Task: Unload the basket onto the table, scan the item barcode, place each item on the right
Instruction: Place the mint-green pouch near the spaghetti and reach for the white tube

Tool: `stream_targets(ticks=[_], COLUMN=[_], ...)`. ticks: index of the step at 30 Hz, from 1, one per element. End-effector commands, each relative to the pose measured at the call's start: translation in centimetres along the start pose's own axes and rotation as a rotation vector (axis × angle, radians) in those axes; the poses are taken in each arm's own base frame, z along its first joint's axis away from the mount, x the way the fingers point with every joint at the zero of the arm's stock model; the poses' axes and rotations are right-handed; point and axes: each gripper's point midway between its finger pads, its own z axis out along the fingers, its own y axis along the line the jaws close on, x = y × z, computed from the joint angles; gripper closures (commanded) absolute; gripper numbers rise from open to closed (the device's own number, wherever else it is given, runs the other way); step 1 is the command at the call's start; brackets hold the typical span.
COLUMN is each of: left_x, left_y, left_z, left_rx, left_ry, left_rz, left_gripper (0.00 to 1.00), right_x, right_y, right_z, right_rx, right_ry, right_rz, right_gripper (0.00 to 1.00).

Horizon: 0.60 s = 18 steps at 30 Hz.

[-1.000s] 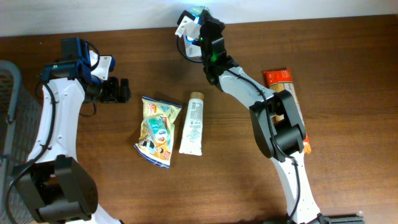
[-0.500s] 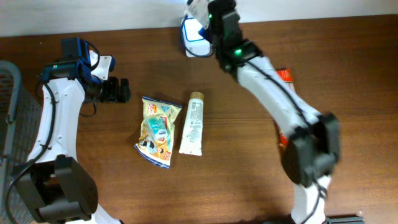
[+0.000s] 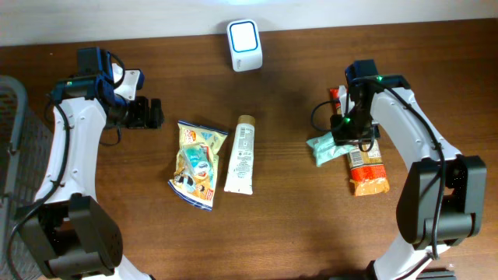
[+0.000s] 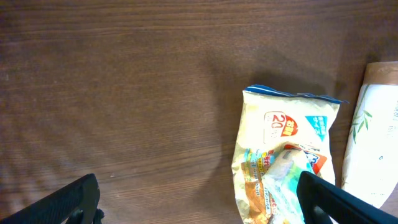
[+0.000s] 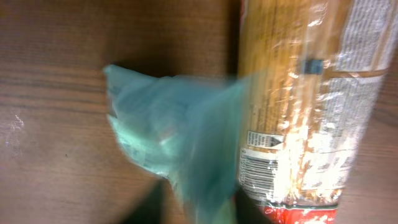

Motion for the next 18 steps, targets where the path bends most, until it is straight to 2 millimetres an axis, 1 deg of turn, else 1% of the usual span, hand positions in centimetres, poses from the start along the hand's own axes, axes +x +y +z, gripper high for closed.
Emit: stream_targets(ticks=[1,2,3,4,5,6,8,9,11,12,13,14,16,18], left_x=[-0.1,-0.1,-0.1,-0.1,-0.1,-0.1,-0.1,-0.1,-0.1,-0.1,-0.1,-0.1,-0.1,-0.1], left_y=[-0.2,-0.2,-0.2,-0.2,-0.2,-0.2,-0.2,-0.2,-0.2,-0.2,-0.2,-0.2,-0.2,-0.2], left_z=[0.1,0.1,0.1,0.1,0.1,0.1,0.1,0.1,0.1,0.1,0.1,0.1,0.1,0.1], left_rx=[0.009,0.008,0.008,0.009,0.008,0.008,0.008,0.008,0.008,0.008,0.008,0.008,0.008,0.008], left_ry=[-0.001,-0.001,-0.001,-0.001,-0.001,-0.001,-0.001,-0.001,-0.001,-0.001,-0.001,-0.001,-0.001,-0.001], left_rz=[-0.007,-0.007,-0.007,-0.007,-0.007,-0.007,-0.007,-0.007,-0.007,-0.007,-0.007,-0.007,-0.007,-0.007], left_gripper=[0.01,0.01,0.01,0.01,0.01,0.01,0.01,0.01,0.01,0.01,0.01,0.01,0.01,0.01], right_x=[-0.6,-1.3,-2.3,-2.9,-2.8,-2.4,-0.8,0.3,1.9,3.3,3.7,3.7,3.5,3.0], right_y=[1.4,2.4,4.0,7.0,8.0,9.8,13.0,15.2,18.3,21.0,22.0,22.1,22.7,22.9], right_z=[-1.7,-3.9,-6.6,-8.8,-9.2,-9.2,-6.6,-4.3,-0.5,1.9,3.5,4.9,6.3,7.3], right_rx=[-0.082,-0.131,-0.213,-0.39,-0.454,-0.546,-0.633,-0.669,-0.689,-0.711,-0.693,-0.65,-0.662,-0.675], right_ry=[-0.021,-0.042,-0.078,-0.108,-0.109,-0.084,-0.009,0.03,0.059,0.052,0.036,0.01,-0.024,-0.041], right_rz=[-0.008,-0.023,-0.031,-0.047,-0.052,-0.062,-0.098,-0.095,-0.077,-0.103,-0.076,-0.037,-0.022,-0.012], right_gripper=[0.36,0.36,0.36,0.36,0.36,0.37,0.38,0.4,0.41,0.44,0.48,0.51,0.54,0.59])
